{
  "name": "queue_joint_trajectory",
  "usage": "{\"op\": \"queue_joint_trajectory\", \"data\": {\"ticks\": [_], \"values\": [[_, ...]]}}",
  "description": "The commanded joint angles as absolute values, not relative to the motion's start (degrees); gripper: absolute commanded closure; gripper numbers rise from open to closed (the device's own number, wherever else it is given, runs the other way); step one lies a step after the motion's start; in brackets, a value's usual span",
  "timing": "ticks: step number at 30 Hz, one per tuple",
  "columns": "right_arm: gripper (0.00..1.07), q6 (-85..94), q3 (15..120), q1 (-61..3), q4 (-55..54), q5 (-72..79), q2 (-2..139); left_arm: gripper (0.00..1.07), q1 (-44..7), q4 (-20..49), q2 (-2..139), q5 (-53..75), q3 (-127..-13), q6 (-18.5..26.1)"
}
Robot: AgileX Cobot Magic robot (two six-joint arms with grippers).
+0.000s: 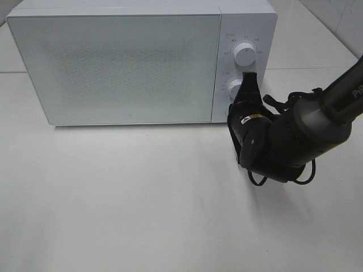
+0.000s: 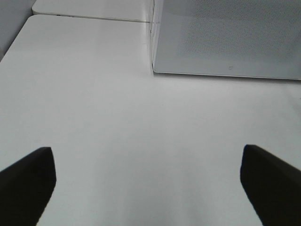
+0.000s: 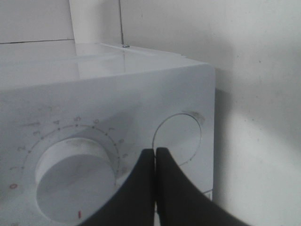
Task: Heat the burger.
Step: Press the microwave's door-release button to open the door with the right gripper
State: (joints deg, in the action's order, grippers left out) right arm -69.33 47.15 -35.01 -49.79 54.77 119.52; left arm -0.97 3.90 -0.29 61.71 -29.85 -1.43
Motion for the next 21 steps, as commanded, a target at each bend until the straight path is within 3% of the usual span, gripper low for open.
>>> {"op": "queue_joint_trajectory", "data": {"ticks": [1, 21], "values": [[1.07, -66.69, 48.36, -33.58, -49.56, 52.08, 119.52, 0.06, -0.80, 4.41, -1.15, 61.19, -29.74, -1.43], [1.07, -66.86, 51.62, -33.35, -50.94, 51.74, 123.53, 0.06, -0.80, 4.41, -1.15, 61.19, -29.74, -1.43]]}}
